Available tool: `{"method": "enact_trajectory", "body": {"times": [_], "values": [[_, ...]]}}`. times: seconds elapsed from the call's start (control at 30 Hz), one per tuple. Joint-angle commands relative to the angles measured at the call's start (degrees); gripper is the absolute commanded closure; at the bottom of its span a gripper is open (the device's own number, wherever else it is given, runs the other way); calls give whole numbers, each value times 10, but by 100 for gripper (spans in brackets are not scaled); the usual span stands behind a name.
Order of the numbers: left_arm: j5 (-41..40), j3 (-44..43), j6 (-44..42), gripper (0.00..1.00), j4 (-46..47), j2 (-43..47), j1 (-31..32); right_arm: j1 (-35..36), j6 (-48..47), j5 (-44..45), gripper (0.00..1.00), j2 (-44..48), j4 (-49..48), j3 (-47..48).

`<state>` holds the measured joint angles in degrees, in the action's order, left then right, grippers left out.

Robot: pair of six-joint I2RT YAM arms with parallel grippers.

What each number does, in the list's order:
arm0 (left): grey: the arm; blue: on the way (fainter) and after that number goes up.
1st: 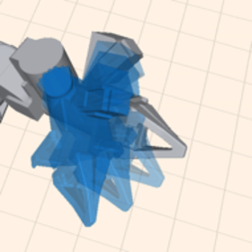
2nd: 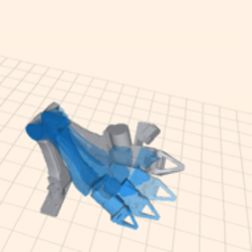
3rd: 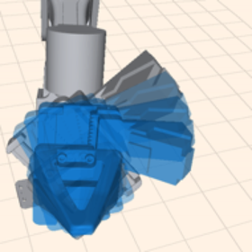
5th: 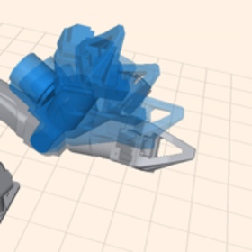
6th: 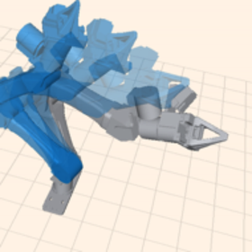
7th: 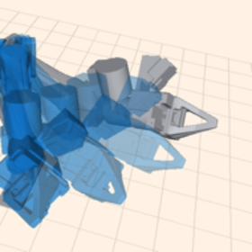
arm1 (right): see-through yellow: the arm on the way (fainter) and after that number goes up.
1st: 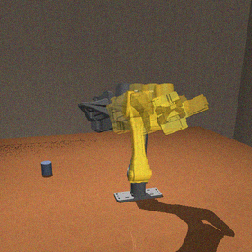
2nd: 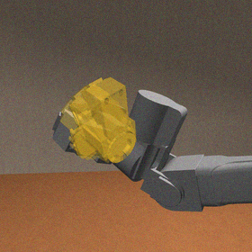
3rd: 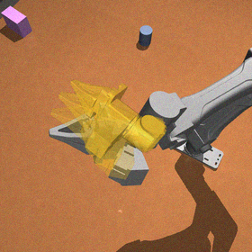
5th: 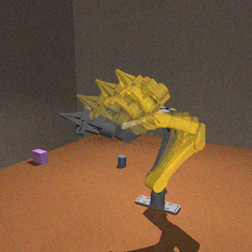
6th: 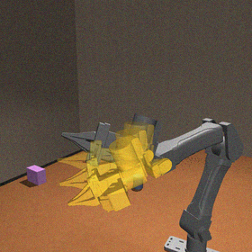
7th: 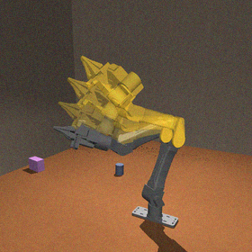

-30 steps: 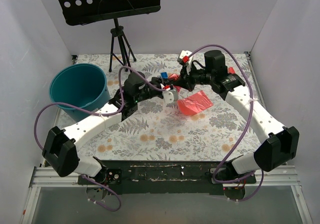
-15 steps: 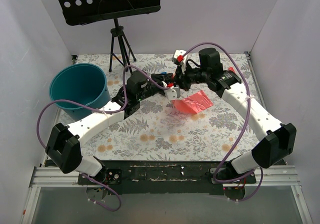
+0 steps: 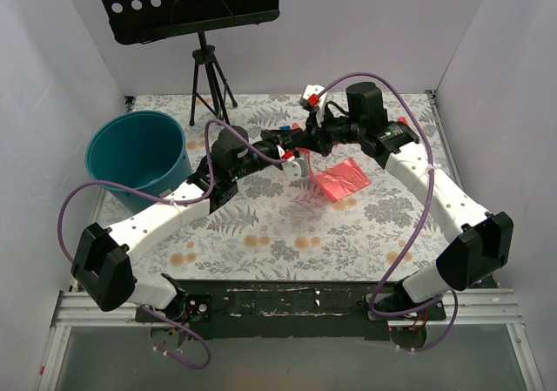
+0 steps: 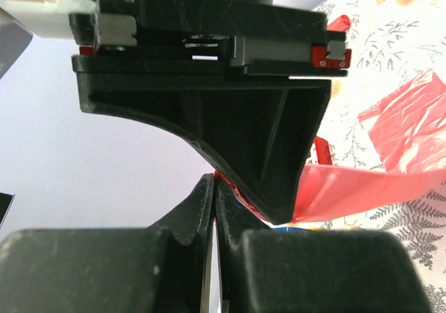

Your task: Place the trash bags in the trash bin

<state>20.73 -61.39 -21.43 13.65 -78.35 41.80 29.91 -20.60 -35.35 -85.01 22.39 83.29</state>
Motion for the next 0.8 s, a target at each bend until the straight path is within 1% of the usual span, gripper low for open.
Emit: {"method": "enact_trajectory", "body": {"times": [0.0,0.1,0.17,0.33,0.43,0.57,0.77], "values": [[-5,7,-2,100,8,-8,4,13,21,-45,99,5,-31,47],[-8,5,-12,100,-27,-15,4,12,49,-55,99,4,-51,63],[-8,11,-14,100,-37,-9,4,8,57,-45,99,2,-58,68],[10,18,-16,100,-45,14,4,-8,29,-10,99,-6,-47,55],[17,21,-11,100,-17,23,5,-11,-2,0,99,-11,-29,36],[18,12,5,100,42,20,4,-8,-15,5,99,-9,-24,5],[4,4,5,100,31,-9,4,20,-9,-14,99,1,-26,28]]}}
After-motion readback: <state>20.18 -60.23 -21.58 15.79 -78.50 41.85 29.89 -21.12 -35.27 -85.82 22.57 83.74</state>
